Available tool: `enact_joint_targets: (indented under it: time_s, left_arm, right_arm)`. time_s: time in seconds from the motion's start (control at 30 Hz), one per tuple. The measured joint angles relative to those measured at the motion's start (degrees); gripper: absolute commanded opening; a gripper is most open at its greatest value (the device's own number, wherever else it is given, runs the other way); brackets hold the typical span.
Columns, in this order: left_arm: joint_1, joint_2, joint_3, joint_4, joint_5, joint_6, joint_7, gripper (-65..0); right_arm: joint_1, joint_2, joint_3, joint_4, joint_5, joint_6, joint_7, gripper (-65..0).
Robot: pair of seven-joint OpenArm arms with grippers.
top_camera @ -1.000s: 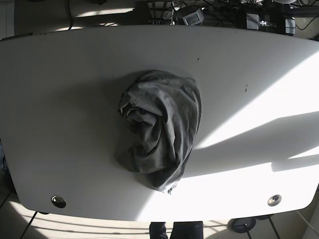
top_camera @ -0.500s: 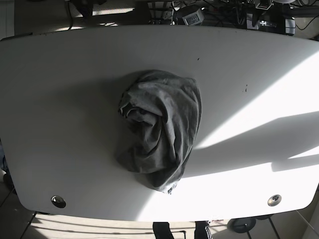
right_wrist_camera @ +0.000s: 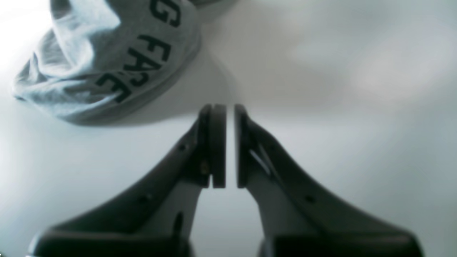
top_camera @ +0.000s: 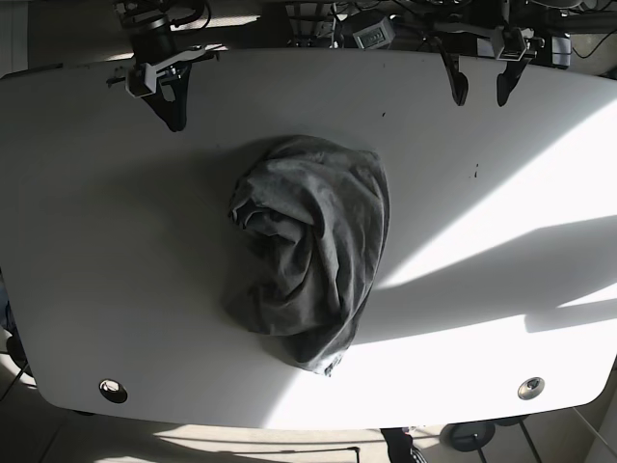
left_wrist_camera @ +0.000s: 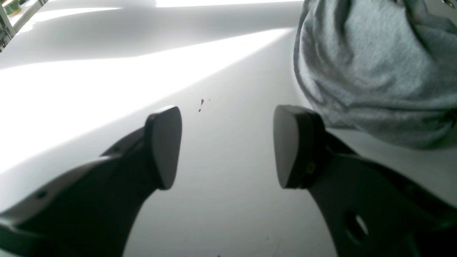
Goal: Fold the T-shirt properly
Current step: 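Lower the right gripper and grasp the crumpled grey shirt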
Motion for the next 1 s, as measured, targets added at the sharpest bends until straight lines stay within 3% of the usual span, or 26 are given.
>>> enact_joint_targets:
  time_s: [0.1,0.2,0.27,0.37,0.6,0.67,0.73,0.87,1.0]
  left_arm:
    - [-3.32,0.37,0.04,-0.02,0.37,0.0,1.75,-27.1]
    - [-8.22,0.28,0.07,-0.15,0.39,0.11,10.56,-27.1]
    - [-11.1,0.28,0.0,-0.15,0.39,-0.02,13.73,-27.1]
    - [-14.4,0.28,-0.13,-0.2,0.39,-0.02,16.44,-27.1]
    - [-19.12,0.28,0.15,-0.33,0.39,-0.02,21.86,-26.7]
    - [-19.91,0.28,0.15,-0.33,0.39,-0.02,21.62,-26.7]
    - [-20.04,0.28,0.28,-0.33,0.39,-0.04,21.7,-26.7]
    - [-21.51,0.28,1.03,-1.4,0.39,-0.04,21.7,-26.7]
    - [-21.33,0.26,1.03,-2.23,0.39,-0.04,21.9,-26.7]
  right_arm:
    - [6.16,-0.09,-0.04,0.87,0.0,0.09,-7.17,-59.1]
    - [11.32,-0.13,-0.11,0.9,0.11,0.09,-11.58,-44.5]
    - [13.94,-0.11,-0.11,0.9,4.2,0.07,-14.8,-37.3]
    - [17.59,0.46,-0.11,0.9,14.03,0.04,-21.4,-31.9]
    - [21.75,7.3,-0.11,1.68,42.27,-0.35,-33.42,-31.1]
    - [21.64,8.5,-0.11,1.68,47.12,-0.46,-35.39,-31.1]
    - [21.92,8.76,-0.11,1.68,49.83,-0.61,-37.2,-31.1]
    - [24.55,8.2,-1.62,1.73,49.96,-0.48,-44.17,-31.1]
    - [25.66,8.37,-6.51,1.57,49.81,-0.57,-45.64,-31.1]
